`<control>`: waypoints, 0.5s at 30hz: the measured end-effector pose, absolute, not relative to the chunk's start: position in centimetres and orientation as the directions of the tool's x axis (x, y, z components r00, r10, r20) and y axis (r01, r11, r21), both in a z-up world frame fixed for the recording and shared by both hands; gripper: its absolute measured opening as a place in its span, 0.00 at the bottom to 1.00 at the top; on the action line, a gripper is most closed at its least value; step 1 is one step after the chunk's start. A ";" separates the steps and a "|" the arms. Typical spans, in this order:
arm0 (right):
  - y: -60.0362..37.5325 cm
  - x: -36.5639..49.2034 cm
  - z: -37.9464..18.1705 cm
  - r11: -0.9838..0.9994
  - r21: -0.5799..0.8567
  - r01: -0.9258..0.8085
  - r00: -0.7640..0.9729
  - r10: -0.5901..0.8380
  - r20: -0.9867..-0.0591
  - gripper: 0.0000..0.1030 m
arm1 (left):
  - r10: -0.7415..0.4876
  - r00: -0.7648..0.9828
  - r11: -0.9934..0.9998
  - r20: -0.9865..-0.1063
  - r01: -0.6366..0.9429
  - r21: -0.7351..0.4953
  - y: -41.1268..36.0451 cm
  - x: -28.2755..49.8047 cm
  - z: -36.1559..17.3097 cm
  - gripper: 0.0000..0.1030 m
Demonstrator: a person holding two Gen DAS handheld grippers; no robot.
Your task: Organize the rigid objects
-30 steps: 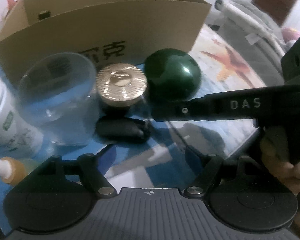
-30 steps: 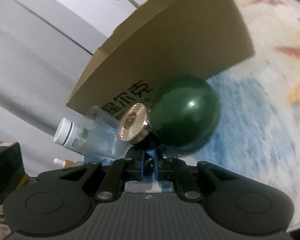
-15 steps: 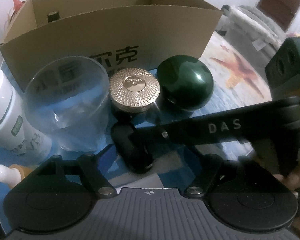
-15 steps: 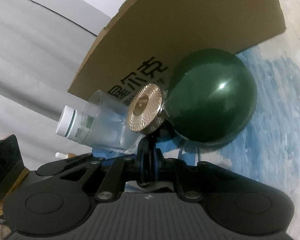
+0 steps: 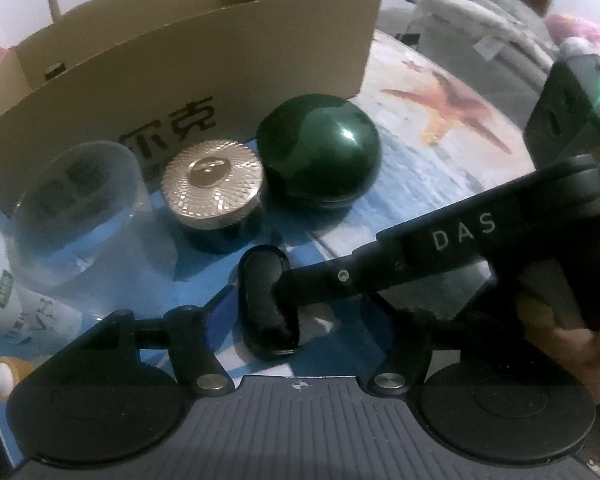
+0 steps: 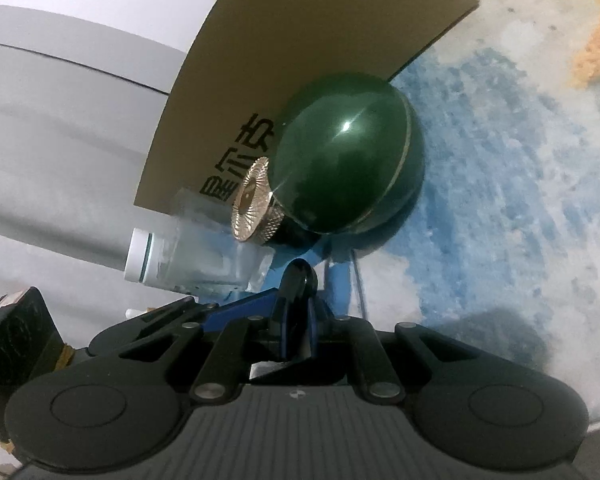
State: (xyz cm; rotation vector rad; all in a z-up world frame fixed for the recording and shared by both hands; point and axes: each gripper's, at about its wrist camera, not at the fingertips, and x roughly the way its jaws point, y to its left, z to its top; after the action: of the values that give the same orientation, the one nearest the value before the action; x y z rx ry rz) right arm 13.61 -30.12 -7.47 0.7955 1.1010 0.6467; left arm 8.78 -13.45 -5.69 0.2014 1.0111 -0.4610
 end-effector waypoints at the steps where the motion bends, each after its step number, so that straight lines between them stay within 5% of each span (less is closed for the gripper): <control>1: -29.9 13.7 -7.5 0.563 0.823 -0.070 0.326 0.793 -0.515 0.12 | -0.267 0.452 0.890 -0.851 0.455 -0.037 -13.4 8.8 -5.7 0.64; 5: -29.3 14.1 -7.6 0.545 0.837 -0.055 0.324 0.802 -0.501 0.12 | -0.257 0.474 0.895 -0.842 0.446 -0.022 -12.8 8.7 -5.8 0.63; 9: -29.6 13.5 -7.3 0.468 0.881 -0.063 0.330 0.843 -0.424 0.12 | -0.279 0.480 0.894 -0.832 0.446 -0.043 -12.2 8.7 -5.6 0.44; 15: -29.4 13.4 -6.7 0.514 0.855 -0.062 0.365 0.809 -0.460 0.12 | -0.272 0.493 0.897 -0.826 0.441 -0.032 -12.4 8.6 -5.6 0.29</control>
State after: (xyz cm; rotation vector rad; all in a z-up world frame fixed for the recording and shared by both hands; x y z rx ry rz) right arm 13.38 -29.43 -6.67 0.8628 1.0520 0.6596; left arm 8.65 -12.38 -5.61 0.1936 0.9631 -0.4359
